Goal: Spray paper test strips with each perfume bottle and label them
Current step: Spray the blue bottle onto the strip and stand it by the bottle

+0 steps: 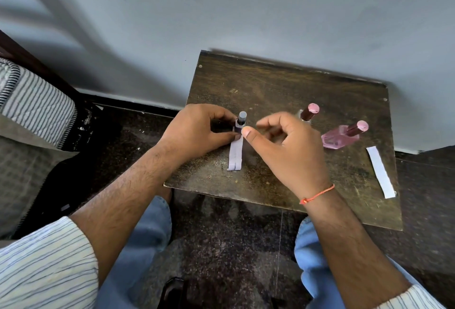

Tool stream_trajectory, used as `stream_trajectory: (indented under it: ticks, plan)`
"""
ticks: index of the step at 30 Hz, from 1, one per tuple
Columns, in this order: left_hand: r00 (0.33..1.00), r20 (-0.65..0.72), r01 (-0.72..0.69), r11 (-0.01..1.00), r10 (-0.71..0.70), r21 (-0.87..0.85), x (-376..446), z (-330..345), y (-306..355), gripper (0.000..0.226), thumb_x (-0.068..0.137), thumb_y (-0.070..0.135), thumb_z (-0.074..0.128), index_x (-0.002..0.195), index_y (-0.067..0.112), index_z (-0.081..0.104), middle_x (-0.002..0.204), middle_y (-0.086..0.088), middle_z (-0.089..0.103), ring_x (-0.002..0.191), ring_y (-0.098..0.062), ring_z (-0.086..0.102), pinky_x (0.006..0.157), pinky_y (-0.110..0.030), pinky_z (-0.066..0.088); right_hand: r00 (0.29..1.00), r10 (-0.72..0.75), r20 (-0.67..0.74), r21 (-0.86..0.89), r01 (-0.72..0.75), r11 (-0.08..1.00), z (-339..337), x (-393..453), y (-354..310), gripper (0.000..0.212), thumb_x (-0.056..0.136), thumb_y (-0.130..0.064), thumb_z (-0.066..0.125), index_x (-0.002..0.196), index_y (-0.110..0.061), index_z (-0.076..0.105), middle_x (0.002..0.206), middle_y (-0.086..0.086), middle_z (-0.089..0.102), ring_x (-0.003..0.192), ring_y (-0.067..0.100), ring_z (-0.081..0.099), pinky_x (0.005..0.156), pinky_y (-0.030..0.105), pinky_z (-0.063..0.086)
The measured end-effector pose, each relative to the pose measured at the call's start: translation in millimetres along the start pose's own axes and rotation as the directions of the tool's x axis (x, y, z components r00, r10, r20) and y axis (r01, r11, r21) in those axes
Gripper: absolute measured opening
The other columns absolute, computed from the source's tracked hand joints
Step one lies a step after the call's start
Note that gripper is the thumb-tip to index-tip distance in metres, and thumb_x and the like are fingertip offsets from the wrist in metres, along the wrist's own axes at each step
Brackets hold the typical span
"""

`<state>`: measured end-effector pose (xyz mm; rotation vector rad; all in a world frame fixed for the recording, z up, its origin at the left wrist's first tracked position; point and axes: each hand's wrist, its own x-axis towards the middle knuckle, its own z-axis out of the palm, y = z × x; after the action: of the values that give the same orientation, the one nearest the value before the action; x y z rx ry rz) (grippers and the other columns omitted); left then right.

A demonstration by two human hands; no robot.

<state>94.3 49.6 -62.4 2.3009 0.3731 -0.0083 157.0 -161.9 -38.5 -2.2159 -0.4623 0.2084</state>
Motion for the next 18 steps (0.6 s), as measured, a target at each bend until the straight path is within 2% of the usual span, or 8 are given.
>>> stream_trajectory:
  ticks: [2, 4, 7, 9, 13, 18]
  plan:
    - [1.000, 0.015, -0.002, 1.000, 0.002, 0.009, 1, 0, 0, 0.030, 0.081, 0.042, 0.092, 0.109, 0.040, 0.081, 0.105, 0.025, 0.076, 0.097, 0.009, 0.069, 0.088, -0.014, 0.054, 0.968, 0.151, 0.201, -0.119, -0.129, 0.985, -5, -4, 5, 0.031, 0.086, -0.062, 0.078, 0.084, -0.031, 0.077, 0.070, -0.013, 0.075, 0.062, 0.005, 0.070, 0.064, 0.037, 0.063]
    - [1.000, 0.028, -0.001, 1.000, 0.001, 0.010, 3, 2, 0, 0.030, 0.079, 0.041, 0.094, 0.105, 0.040, 0.080, 0.106, 0.024, 0.074, 0.097, 0.008, 0.067, 0.086, -0.015, 0.053, 0.867, 0.298, 0.400, -0.161, -0.254, 0.954, -7, -8, 7, 0.035, 0.092, -0.060, 0.073, 0.087, -0.026, 0.077, 0.070, -0.009, 0.078, 0.059, 0.010, 0.071, 0.062, 0.042, 0.066]
    - [0.999, 0.034, 0.016, 1.000, -0.016, 0.005, 5, 2, -1, 0.030, 0.077, 0.041, 0.095, 0.103, 0.038, 0.080, 0.106, 0.020, 0.073, 0.097, 0.005, 0.068, 0.083, -0.013, 0.050, 0.680, 0.455, 0.576, 0.034, -0.575, 0.817, -3, -14, 1, 0.030, 0.101, -0.045, 0.072, 0.101, -0.015, 0.075, 0.069, 0.002, 0.078, 0.053, 0.018, 0.068, 0.047, 0.031, 0.054]
    - [0.999, 0.043, 0.019, 1.000, -0.019, 0.015, 7, 2, -1, 0.030, 0.076, 0.042, 0.096, 0.101, 0.039, 0.080, 0.105, 0.019, 0.073, 0.096, 0.004, 0.068, 0.081, -0.012, 0.048, 0.606, 0.471, 0.641, 0.128, -0.690, 0.712, -2, -17, -1, 0.028, 0.102, -0.041, 0.072, 0.108, -0.013, 0.073, 0.066, 0.006, 0.073, 0.050, 0.021, 0.067, 0.042, 0.024, 0.048]
    - [0.999, 0.044, 0.010, 0.999, -0.012, 0.035, 9, 3, 0, 0.029, 0.075, 0.044, 0.096, 0.096, 0.043, 0.076, 0.103, 0.017, 0.071, 0.095, 0.003, 0.067, 0.079, -0.015, 0.049, 0.549, 0.447, 0.706, 0.188, -0.754, 0.630, -3, -22, -3, 0.022, 0.103, -0.034, 0.072, 0.115, -0.015, 0.074, 0.063, 0.007, 0.069, 0.049, 0.022, 0.067, 0.037, 0.021, 0.047]
    - [0.999, 0.044, 0.001, 0.999, -0.003, 0.049, 8, 3, 1, 0.029, 0.075, 0.043, 0.096, 0.094, 0.045, 0.073, 0.105, 0.016, 0.071, 0.096, 0.001, 0.067, 0.077, -0.012, 0.046, 0.509, 0.423, 0.750, 0.171, -0.767, 0.619, 4, -32, -8, 0.026, 0.104, -0.033, 0.071, 0.119, -0.012, 0.074, 0.058, 0.005, 0.067, 0.045, 0.019, 0.068, 0.035, 0.020, 0.047]
